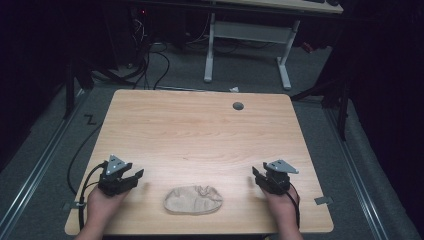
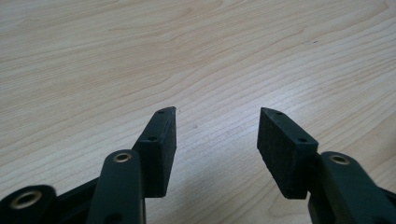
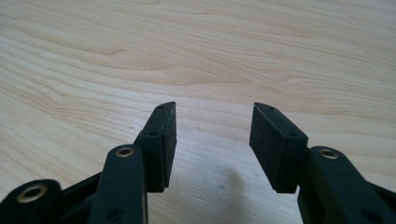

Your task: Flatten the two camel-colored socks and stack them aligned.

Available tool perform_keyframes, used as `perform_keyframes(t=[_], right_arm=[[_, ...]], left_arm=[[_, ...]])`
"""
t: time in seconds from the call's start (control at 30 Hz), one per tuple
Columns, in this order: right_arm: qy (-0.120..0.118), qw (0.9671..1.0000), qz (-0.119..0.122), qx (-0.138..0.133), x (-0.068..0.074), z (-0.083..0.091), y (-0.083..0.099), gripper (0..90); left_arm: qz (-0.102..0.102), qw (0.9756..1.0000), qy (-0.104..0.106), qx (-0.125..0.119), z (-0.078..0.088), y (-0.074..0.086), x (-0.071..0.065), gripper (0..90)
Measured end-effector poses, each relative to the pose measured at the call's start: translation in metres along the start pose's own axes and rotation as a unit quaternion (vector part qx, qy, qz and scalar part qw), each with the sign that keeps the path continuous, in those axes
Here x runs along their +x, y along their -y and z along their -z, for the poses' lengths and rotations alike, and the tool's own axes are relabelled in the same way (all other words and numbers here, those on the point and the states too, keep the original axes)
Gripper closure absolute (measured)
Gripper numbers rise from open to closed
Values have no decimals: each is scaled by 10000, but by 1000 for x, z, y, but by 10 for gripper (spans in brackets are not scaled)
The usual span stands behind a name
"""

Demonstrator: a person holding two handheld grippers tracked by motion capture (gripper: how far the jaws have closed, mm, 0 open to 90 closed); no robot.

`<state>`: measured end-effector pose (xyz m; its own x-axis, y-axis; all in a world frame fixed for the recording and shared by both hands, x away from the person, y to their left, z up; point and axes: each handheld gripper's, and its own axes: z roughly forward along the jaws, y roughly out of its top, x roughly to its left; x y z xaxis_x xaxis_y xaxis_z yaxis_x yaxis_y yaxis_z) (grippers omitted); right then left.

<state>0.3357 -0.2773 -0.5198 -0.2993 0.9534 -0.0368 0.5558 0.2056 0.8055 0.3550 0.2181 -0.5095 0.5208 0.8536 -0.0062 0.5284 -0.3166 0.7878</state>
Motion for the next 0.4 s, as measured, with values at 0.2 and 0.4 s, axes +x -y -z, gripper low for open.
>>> perform_keyframes(t=[0.2, 0.4], right_arm=[[-13, 10000, 17, 36, 0, 2, 4, 511], [-64, 9999, 129, 41, 8, 1, 0, 508]], left_arm=[[-100, 9999, 38, -1, -4, -3, -5, 476], [-143, 9998, 113, 23, -2, -1, -8, 474]])
